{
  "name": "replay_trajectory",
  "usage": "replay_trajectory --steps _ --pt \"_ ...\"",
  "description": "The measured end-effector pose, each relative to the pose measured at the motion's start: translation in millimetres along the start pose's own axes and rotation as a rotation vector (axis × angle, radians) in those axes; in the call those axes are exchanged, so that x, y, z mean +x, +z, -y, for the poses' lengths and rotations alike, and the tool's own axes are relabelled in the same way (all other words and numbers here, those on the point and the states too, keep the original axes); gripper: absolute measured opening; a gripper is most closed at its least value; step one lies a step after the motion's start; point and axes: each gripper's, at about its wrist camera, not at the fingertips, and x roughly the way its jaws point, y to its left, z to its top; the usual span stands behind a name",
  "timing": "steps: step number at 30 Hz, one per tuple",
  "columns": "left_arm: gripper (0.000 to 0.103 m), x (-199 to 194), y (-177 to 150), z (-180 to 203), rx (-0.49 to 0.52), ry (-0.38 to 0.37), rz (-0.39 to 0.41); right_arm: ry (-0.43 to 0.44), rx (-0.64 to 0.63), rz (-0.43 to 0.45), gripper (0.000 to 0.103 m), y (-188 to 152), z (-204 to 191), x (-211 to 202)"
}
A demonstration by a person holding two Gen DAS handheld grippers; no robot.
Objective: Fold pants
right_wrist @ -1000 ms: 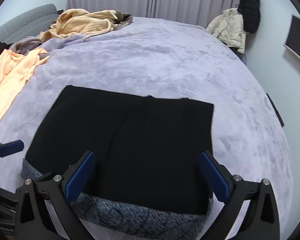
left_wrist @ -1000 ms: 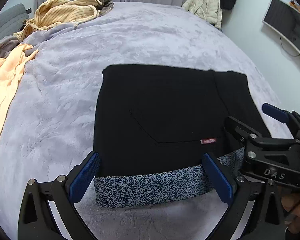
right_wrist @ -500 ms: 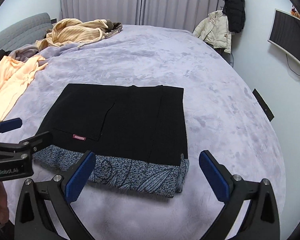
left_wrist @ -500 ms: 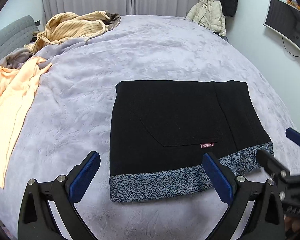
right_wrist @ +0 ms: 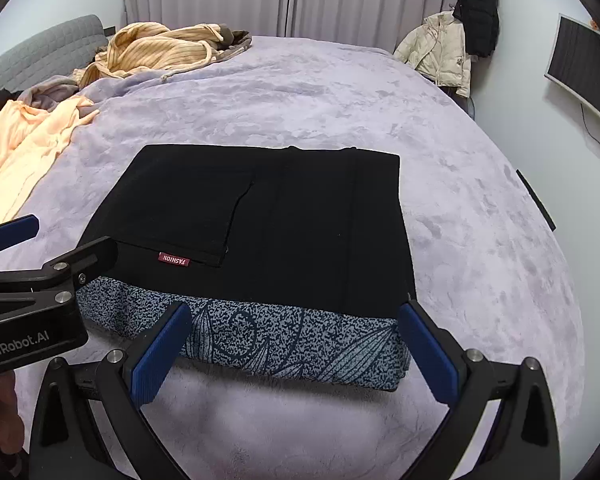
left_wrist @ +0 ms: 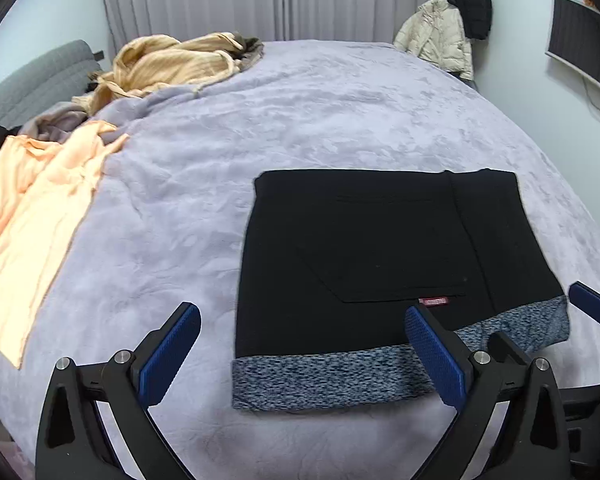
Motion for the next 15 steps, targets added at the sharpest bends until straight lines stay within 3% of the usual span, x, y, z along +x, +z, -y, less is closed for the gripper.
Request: replay_trajectory --steps 3,15 --pt "0.102 3.3 -2.2 -0.6 0.001 -0.031 -0.02 0.007 -0.001 0.001 0.103 -1.5 0.0 -0.1" --pt "0.102 17.0 -7.7 2.1 -0.01 -0.033 -0.059 0.001 0.0 -0.014 0.103 -4.0 5.2 6.3"
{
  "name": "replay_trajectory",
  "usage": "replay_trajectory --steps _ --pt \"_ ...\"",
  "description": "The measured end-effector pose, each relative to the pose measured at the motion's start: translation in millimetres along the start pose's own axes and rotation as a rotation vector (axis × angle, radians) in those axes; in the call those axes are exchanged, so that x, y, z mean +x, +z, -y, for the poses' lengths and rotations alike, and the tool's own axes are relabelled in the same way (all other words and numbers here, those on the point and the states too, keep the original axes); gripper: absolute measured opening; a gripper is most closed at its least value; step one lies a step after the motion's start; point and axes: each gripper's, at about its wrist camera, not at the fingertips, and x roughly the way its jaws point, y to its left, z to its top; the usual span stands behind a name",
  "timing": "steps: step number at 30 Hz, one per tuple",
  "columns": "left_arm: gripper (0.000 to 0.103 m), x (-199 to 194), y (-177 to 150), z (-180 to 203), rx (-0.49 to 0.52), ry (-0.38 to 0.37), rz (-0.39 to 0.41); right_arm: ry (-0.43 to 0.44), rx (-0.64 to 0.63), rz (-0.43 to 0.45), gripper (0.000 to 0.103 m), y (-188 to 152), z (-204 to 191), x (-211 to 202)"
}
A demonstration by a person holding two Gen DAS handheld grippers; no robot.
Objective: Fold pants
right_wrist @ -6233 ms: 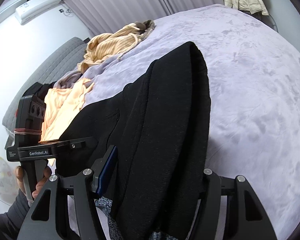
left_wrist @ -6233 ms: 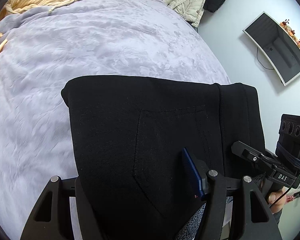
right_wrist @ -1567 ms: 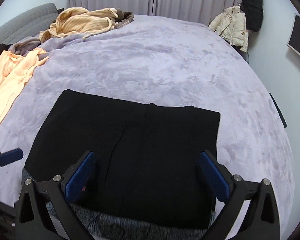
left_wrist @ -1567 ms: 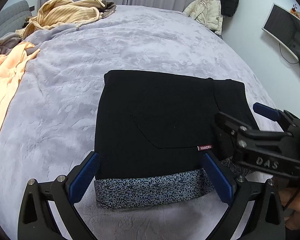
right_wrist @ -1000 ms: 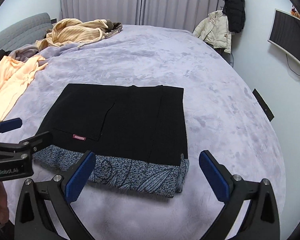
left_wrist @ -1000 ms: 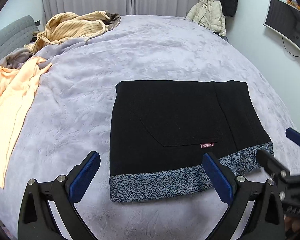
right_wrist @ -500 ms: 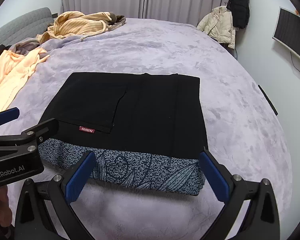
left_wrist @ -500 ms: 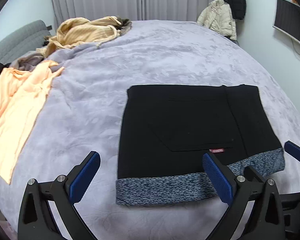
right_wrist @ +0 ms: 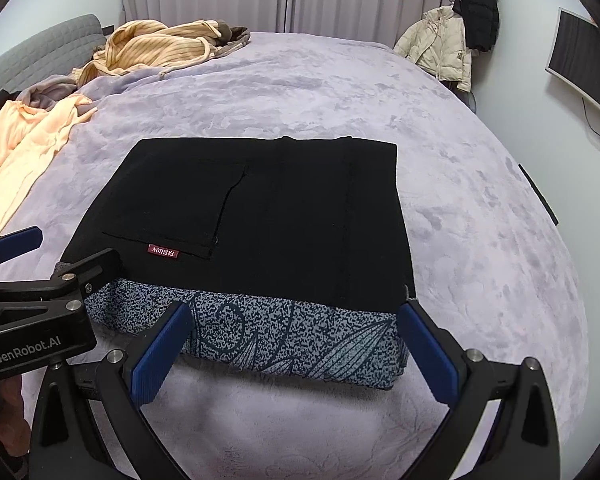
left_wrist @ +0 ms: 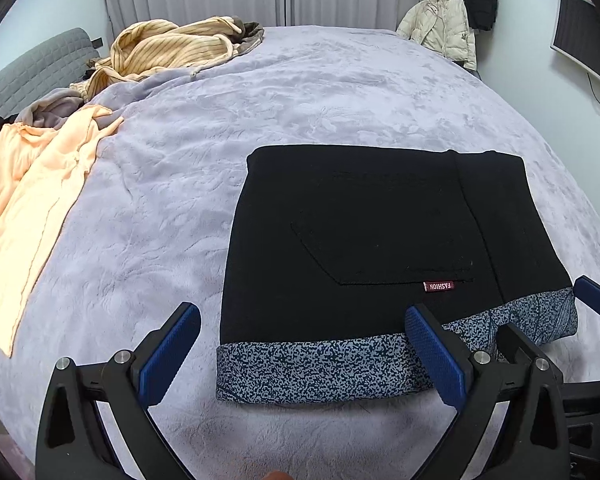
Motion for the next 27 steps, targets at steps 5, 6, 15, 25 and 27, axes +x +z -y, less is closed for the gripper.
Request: replay_trajectory --steps 5,6,15,25,27 --pt "0.102 0.1 -0.1 -1.3 -0.006 -0.003 -0.004 0.0 -0.003 -0.002 0.103 0.2 -0.3 0.3" --pt "0.102 0.2 -0.1 -1.4 -0.006 -0.002 -0.006 0.003 -0.004 -0.003 0.103 0.1 -0.5 0.6" --pt "0.102 0.1 -0.5 -4.9 -0.012 -0.011 -0.012 0.009 -0.021 -0.01 0.103 4.3 -3.8 3.6" --pt "0.102 -0.7 -1.9 -5.7 -0.014 -0.022 -0.019 0.017 -0.027 -0.015 0.103 2.3 -10.0 1.7" --pt "0.102 -0.8 -2.1 -5.5 -0.013 -0.021 -0.022 0.018 -0.026 -0.015 0.103 2.2 -10.1 1.4"
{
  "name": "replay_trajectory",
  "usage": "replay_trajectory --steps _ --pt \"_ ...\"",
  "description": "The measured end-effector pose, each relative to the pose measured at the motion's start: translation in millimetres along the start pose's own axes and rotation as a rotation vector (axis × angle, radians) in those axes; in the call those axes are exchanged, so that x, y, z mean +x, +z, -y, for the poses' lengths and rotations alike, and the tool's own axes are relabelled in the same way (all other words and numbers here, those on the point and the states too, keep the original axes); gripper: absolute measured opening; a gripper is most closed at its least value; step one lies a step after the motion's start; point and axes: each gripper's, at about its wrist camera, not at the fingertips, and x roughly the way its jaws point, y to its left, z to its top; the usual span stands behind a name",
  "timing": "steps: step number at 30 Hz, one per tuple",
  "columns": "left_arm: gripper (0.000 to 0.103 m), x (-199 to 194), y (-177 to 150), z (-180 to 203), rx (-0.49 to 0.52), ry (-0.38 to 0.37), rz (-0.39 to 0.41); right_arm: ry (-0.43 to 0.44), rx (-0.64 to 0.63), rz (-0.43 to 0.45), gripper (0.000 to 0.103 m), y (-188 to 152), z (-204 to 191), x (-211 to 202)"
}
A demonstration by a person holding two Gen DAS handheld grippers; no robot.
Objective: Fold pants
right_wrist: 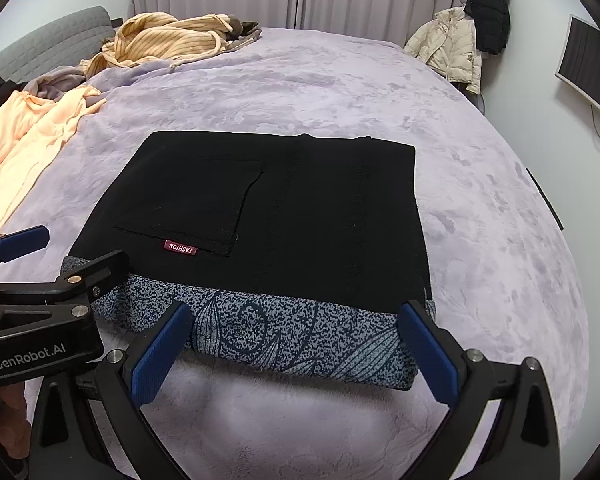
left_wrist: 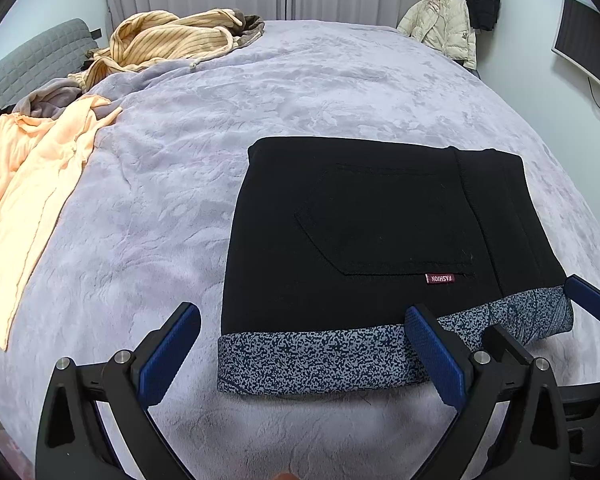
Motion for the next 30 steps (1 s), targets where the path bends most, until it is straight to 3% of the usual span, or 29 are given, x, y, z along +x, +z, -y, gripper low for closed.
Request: replay_trajectory --steps 30 --pt "0.102 -2.0 -0.3 -5.3 -0.001 -0.012 -0.013 -0.004 -0.017 0.001 0.103 0.3 -10.9 0.2"
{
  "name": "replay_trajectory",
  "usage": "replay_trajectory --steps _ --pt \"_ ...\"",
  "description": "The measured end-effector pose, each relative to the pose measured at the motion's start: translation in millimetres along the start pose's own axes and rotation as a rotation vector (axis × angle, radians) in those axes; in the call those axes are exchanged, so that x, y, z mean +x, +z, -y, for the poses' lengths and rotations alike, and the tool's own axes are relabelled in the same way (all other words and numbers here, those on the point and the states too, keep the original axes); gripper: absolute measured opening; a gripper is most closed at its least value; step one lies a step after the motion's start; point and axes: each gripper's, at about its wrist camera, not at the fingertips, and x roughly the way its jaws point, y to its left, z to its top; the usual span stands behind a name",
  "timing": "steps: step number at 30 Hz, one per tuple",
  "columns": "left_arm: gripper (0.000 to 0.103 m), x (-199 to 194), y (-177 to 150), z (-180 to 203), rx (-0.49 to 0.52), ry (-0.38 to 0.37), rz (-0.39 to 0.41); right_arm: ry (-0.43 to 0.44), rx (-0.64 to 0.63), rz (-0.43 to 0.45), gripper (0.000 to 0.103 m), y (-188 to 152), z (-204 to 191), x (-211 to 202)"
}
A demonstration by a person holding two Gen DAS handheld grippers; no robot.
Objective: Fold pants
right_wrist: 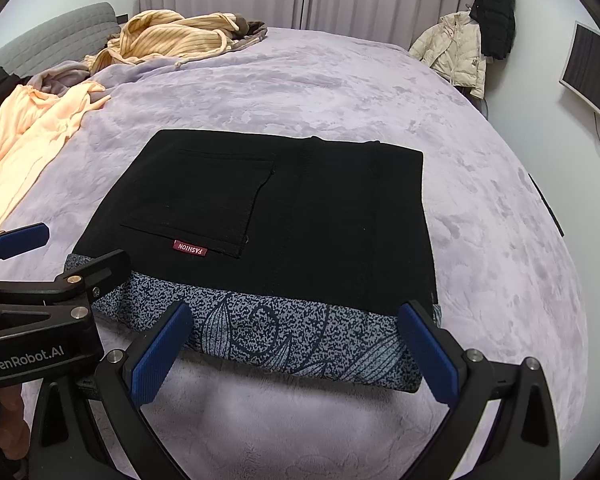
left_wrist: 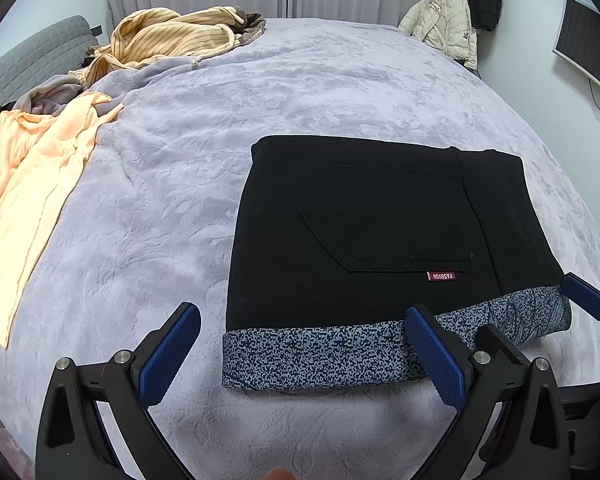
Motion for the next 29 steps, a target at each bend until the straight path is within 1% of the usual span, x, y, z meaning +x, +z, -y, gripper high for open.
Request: replay_trajectory --steps 5,8,11,14,16,20,22,24,25,27,29 --pt "0.102 1.0 1.0 0.1 0.004 -0.003 -0.012 0.0 -0.002 -0.001 0.103 0.0 -1.2 -0.2" --pt "0.102 -0.2 1.7 -0.7 -0.011 0.01 -0.003 -0.002 -0.003 0.001 0.103 0.4 -1.3 0.1" --pt "0.102 -1.5 3.4 -6.7 -0.043 -0.028 0.003 -0.003 -0.008 0.007 0.103 1.3 -0.6 -0.9" --pt "0.102 -2.8 7.0 -8.4 -0.043 0.006 0.014 -0.001 -0.012 0.014 0.103 2.6 1.4 -2.1" --pt "0.102 -3.3 9.2 -9.5 -0.047 0.007 0.013 0.0 -0.014 0.018 0.103 3.4 1.9 -2.6" --pt "0.102 -2.3 12.3 -9.3 -0.067 -0.018 -0.006 0.008 -0.019 0.028 0.103 4.0 5.4 -4.4" --pt "0.102 -1.3 13.5 -5.6 -0.068 -0.032 -0.014 0.012 -0.016 0.034 0.103 3.9 8.6 -5.9" --pt "0.102 -0.4 14.4 0.7 -0.067 -0.004 -0.024 0.018 -0.01 0.041 0.103 3.0 13.2 -7.9" --pt "0.102 -0.5 14.9 4.3 -0.068 -0.002 -0.025 0.022 -0.007 0.044 0.103 2.5 16.5 -8.6" --pt "0.102 -1.3 16.5 13.9 -0.07 -0.024 -0.035 0.027 -0.009 0.053 0.103 0.5 26.3 -11.4" --pt "0.102 -6.1 19.2 31.8 -0.054 -0.048 -0.03 0.022 -0.009 0.069 0.103 -2.0 43.6 -15.6"
